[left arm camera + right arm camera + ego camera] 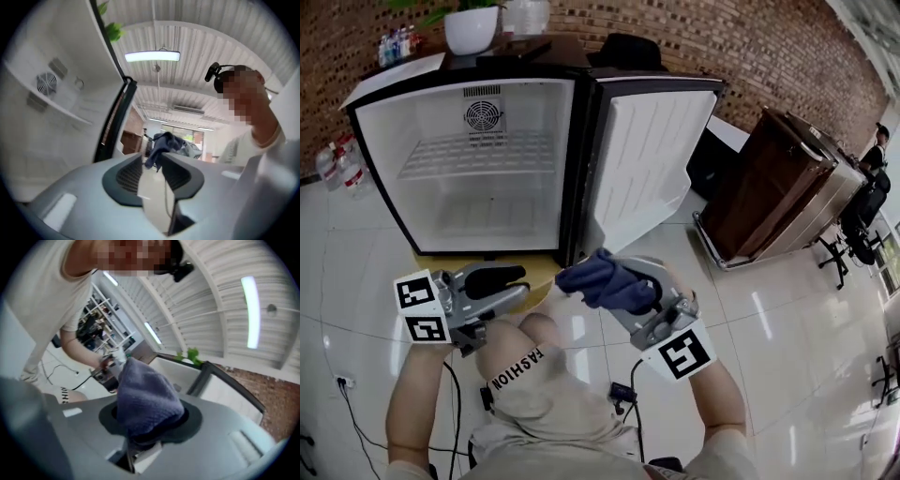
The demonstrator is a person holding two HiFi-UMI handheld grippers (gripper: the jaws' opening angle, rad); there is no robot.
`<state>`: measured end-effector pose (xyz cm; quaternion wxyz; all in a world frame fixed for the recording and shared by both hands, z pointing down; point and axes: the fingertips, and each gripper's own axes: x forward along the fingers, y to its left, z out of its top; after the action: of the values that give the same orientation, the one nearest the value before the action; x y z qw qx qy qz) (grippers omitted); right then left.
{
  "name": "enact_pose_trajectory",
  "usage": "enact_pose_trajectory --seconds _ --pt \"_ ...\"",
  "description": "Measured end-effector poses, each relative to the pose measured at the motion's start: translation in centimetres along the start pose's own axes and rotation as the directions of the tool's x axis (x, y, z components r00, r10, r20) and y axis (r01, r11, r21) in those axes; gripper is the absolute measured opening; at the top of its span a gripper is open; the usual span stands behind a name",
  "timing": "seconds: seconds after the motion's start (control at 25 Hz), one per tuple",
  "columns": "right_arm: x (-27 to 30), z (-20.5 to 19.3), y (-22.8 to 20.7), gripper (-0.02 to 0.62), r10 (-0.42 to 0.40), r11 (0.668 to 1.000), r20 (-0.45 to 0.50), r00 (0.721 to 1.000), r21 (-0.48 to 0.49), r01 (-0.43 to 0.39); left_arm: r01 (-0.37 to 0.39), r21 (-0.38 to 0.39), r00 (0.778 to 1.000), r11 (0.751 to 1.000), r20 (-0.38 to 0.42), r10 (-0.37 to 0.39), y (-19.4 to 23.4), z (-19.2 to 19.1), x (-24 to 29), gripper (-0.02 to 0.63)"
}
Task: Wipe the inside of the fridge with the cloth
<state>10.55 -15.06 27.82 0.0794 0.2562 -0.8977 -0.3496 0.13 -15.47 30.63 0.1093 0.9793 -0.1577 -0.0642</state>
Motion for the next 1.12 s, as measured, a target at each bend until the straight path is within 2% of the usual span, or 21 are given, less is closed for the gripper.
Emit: enact_pose_trajectory --seconds 0.04,0.08,0.16,0.24,0.28,0.4,0.56,0.68,0.84,0.88,0.96,1.04,1.12 --pt "-0.3 -0.1 -3.5 0.135 -0.091 0.992 0.012 0.996 0.089 0.090 -0.084 0.042 0.996 0.996 0.030 0.083 1.2 1.1 -0.3 0.016" --pt "-0.5 0.2 -6.9 0.135 -0.172 0.974 0.037 0.984 0.158 0.164 -0.149 0.068 0.988 0.986 0.052 0.146 2.1 2.0 -0.3 0.005" --pt "0.0 1.3 -12.6 0.135 -0.264 0.952 0.082 0.961 0.180 0.247 -0.219 0.078 0.974 0.973 0.073 0.213 3.0 3.1 0.1 0.005" --pt "1.4 1.6 -16.5 0.137 -0.314 0.945 0.102 0.944 0.132 0.300 -0.242 0.086 0.969 0.966 0.081 0.235 3.3 3.7 1.0 0.005" --pt "2.2 1.6 -18.1 0.137 -0.333 0.938 0.123 0.935 0.147 0.315 -0.248 0.097 0.967 0.964 0.081 0.240 3.3 3.8 1.4 0.005" --pt "4.7 1.7 -21.7 0.140 -0.375 0.907 0.176 0.910 0.274 0.320 -0.219 0.088 0.975 0.972 0.062 0.214 2.6 3.0 2.4 0.004" --pt "7.0 -0.8 -25.2 0.140 -0.458 0.872 0.123 0.880 0.253 0.418 -0.202 0.064 0.979 0.977 0.033 0.201 2.5 1.6 3.0 0.004" --pt "7.4 -2.1 -26.5 0.143 -0.447 0.872 0.181 0.876 0.306 0.381 -0.191 0.046 0.981 0.980 0.030 0.190 3.0 1.1 2.5 0.004" --pt "8.0 -2.3 -26.7 0.143 -0.459 0.881 0.205 0.864 0.232 0.413 -0.189 0.019 0.982 0.982 0.019 0.189 4.1 0.3 2.0 0.004" --pt "7.9 -2.9 -27.3 0.143 -0.478 0.870 0.199 0.856 0.239 0.430 -0.195 0.021 0.981 0.981 0.012 0.194 4.2 0.1 1.9 0.004" --pt "7.5 -5.3 -29.4 0.140 -0.518 0.836 0.184 0.836 0.317 0.448 -0.199 0.022 0.980 0.980 0.000 0.199 4.3 -0.3 1.7 0.004" --pt "7.1 -7.0 -31.2 0.149 -0.497 0.825 0.222 0.839 0.421 0.377 -0.196 0.021 0.981 0.980 -0.011 0.196 4.3 -0.6 1.6 0.004" --pt "7.3 -7.2 -31.7 0.149 -0.451 0.844 0.273 0.850 0.439 0.307 -0.189 0.013 0.982 0.982 -0.016 0.189 4.5 -0.9 1.3 0.004"
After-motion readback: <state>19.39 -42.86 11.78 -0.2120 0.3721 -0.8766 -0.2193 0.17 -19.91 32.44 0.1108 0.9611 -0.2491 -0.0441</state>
